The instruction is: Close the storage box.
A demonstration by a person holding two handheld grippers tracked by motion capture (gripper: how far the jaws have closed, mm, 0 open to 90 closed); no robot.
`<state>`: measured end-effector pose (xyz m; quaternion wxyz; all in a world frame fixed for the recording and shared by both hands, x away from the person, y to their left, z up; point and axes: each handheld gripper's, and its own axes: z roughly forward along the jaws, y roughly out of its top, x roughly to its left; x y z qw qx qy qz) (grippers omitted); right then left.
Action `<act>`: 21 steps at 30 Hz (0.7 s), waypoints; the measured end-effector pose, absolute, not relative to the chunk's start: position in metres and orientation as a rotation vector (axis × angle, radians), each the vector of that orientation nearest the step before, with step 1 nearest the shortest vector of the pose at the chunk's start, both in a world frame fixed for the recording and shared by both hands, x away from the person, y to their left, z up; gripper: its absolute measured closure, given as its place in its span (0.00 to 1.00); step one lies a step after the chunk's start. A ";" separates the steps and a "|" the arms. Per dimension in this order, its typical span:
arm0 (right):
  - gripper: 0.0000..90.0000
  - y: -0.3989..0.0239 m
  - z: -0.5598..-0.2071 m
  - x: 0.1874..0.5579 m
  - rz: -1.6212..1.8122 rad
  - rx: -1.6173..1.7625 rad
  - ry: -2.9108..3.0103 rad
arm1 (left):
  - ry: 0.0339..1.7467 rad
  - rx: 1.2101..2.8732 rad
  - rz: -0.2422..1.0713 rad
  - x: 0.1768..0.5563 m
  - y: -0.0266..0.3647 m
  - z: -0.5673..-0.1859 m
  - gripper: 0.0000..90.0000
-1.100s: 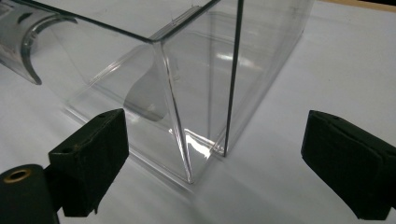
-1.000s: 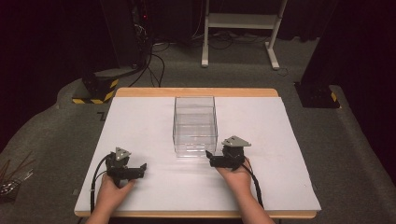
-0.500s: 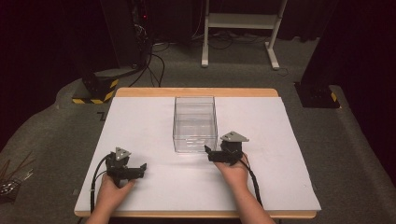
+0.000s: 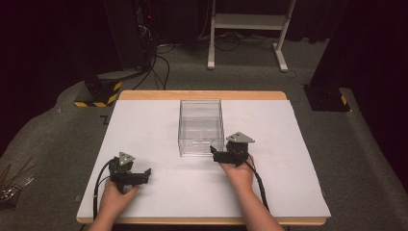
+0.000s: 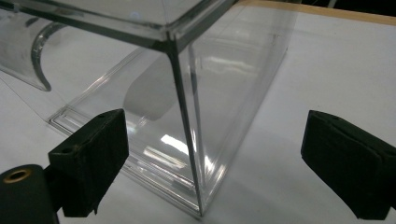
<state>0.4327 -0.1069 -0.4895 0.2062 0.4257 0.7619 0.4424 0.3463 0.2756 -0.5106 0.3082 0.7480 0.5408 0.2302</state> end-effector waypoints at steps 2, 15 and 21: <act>0.09 -0.106 -0.489 0.433 1.225 1.185 2.123 | 1.430 1.978 0.609 0.346 0.276 -0.511 0.01; 0.09 -0.105 -0.487 0.441 1.221 1.201 2.087 | 1.432 1.972 0.608 0.346 0.275 -0.511 0.00; 0.09 -0.105 -0.487 0.442 1.234 1.193 2.087 | 1.432 1.972 0.609 0.346 0.275 -0.511 0.01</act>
